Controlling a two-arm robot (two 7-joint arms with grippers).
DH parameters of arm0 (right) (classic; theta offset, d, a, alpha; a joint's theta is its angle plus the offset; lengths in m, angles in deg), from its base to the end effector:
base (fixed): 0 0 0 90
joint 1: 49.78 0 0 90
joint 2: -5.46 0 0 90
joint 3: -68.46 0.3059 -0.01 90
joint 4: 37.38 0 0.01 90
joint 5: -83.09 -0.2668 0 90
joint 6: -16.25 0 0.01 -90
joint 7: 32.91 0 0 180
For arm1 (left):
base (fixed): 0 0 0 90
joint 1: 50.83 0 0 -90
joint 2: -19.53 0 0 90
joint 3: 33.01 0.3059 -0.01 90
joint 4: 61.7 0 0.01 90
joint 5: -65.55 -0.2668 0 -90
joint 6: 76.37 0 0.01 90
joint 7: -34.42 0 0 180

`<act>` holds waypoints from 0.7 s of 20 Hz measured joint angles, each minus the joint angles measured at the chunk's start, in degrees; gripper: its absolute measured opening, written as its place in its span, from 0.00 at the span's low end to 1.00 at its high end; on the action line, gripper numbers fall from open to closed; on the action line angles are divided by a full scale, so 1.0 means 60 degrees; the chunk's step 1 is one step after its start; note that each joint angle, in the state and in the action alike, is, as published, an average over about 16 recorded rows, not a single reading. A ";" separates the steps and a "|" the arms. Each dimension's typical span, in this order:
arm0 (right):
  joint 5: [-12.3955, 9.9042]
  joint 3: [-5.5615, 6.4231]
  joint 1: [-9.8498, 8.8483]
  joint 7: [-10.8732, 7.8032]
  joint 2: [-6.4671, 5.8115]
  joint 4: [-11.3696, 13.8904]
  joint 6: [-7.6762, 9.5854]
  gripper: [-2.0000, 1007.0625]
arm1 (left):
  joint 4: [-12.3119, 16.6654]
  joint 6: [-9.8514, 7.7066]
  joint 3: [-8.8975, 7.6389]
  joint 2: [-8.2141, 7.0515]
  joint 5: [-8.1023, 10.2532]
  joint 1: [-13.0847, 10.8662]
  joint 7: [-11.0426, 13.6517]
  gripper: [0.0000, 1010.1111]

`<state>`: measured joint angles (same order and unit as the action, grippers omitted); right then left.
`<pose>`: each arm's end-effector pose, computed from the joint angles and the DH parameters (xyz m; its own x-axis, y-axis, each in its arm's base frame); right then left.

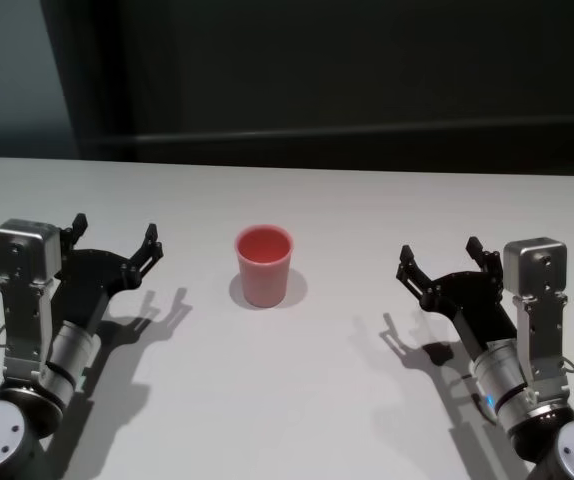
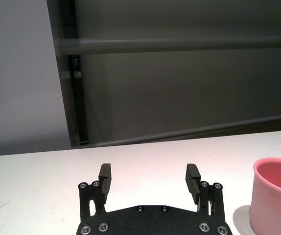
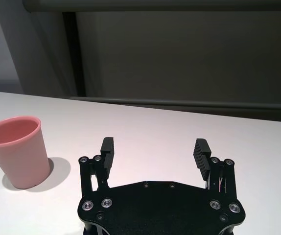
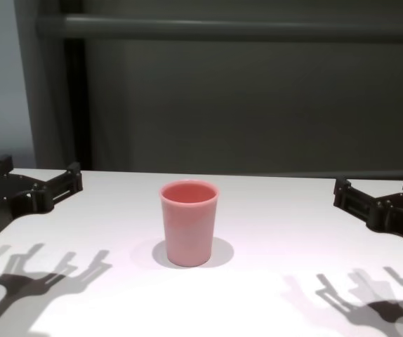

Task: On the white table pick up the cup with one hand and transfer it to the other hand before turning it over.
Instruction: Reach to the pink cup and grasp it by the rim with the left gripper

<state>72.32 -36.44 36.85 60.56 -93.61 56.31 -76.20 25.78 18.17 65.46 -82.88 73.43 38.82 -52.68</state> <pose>0.2588 0.0258 -0.3213 0.2028 -0.9779 -0.0509 0.9792 0.2028 0.0060 0.2810 0.0293 -0.3304 0.1903 0.9788 0.0759 -0.9817 0.1905 0.0055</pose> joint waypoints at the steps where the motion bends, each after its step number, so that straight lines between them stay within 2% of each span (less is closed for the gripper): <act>1: 0.0000 0.0000 0.0000 0.0000 0.0000 0.0000 0.0000 0.99 | 0.0000 0.0000 0.0000 0.0000 0.0000 0.0000 0.0000 0.99; 14: 0.0000 0.0000 0.0000 0.0000 0.0000 0.0000 0.0000 0.99 | 0.0000 0.0000 0.0000 0.0000 0.0000 0.0000 0.0000 0.99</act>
<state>72.32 -36.44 36.85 60.56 -93.61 56.31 -76.20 25.78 18.17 65.46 -82.88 73.43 38.82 -52.68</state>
